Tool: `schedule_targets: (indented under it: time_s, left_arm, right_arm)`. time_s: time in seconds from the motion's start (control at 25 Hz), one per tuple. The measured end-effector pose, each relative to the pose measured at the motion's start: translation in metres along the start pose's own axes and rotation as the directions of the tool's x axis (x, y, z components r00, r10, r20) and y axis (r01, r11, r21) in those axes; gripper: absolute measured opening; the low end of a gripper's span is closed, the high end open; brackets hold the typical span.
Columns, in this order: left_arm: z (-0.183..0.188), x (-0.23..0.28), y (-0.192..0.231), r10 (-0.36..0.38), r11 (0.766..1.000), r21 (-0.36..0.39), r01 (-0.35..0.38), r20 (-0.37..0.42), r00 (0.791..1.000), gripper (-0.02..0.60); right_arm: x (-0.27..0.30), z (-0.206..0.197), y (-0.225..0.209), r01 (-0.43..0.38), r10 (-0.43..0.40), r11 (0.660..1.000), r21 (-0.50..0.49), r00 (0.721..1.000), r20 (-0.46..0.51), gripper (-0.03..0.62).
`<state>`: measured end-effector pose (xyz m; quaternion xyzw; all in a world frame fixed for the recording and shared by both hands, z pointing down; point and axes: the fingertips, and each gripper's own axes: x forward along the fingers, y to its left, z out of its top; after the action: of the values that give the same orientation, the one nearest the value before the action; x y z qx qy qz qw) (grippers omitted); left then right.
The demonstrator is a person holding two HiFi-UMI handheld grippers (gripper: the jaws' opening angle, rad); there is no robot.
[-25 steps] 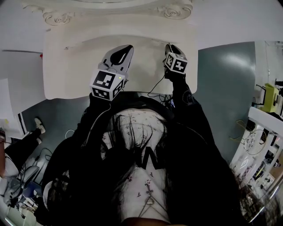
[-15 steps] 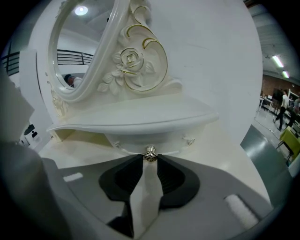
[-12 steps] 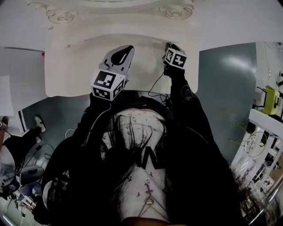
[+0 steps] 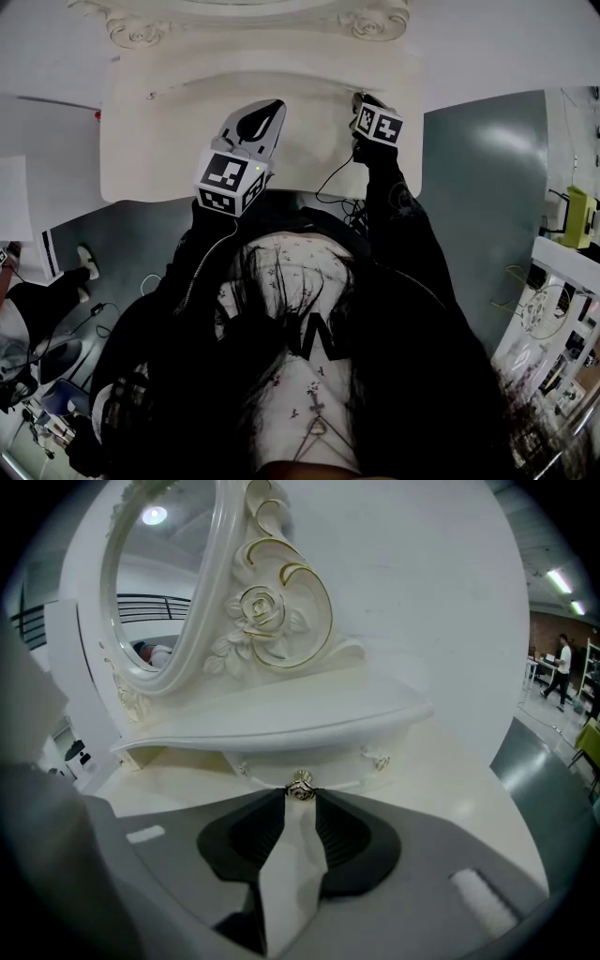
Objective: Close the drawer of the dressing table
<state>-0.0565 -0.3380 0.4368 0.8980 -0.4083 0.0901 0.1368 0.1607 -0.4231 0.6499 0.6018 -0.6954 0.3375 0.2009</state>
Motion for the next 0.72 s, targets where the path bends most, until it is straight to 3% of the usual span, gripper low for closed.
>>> schedule_targets:
  time_s: [0.16, 0.36, 0.72]
  left_arm:
    - [-0.001, -0.004, -0.011, -0.005, 1.0, 0.005, 0.005, -0.003, 1.0, -0.002]
    - [-0.003, -0.008, -0.019, -0.003, 1.0, 0.01, 0.003, -0.005, 1.0, -0.002]
    - [-0.011, -0.018, -0.042, -0.01, 1.0, 0.018, 0.01, -0.004, 1.0, -0.002]
  right_arm:
    - [-0.018, -0.004, 0.001, -0.016, 0.017, 0.999, -0.036, 1.0, 0.02, 0.11]
    - [-0.044, 0.007, 0.018, -0.092, 0.094, 0.995, -0.032, 0.991, 0.099, 0.11]
    - [-0.121, 0.009, 0.066, -0.258, 0.262, 0.965, -0.046, 0.94, 0.219, 0.11]
